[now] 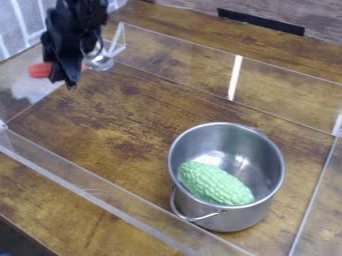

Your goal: Move the orange spoon to the left

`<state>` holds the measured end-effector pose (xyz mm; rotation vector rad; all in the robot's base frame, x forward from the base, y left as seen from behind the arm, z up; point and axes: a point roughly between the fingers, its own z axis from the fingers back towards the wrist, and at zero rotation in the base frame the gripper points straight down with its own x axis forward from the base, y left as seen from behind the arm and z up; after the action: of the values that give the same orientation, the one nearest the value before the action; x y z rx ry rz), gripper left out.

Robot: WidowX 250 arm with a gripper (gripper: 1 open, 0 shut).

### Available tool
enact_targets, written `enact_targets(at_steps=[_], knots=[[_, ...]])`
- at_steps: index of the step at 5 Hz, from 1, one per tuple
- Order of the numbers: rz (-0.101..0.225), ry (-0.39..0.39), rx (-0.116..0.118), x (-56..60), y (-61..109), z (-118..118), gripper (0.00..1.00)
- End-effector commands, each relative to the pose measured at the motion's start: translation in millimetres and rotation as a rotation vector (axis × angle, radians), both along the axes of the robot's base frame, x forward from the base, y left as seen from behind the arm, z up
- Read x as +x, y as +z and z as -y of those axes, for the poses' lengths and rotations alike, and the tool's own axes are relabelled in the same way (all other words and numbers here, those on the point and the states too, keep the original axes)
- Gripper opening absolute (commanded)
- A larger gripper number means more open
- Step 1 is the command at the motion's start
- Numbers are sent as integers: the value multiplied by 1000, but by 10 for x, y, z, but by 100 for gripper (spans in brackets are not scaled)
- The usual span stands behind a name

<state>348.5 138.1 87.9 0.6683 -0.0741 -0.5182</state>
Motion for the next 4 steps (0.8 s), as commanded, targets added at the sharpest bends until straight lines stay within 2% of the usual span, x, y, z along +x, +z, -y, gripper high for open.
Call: enact_targets(at_steps=[1,2,3,4], knots=[[105,109,10,37,62,-37,0],[174,217,-4,122,14,-11,0],[244,305,-46,173,-11,54,0],[293,348,-93,210,-20,102,0]])
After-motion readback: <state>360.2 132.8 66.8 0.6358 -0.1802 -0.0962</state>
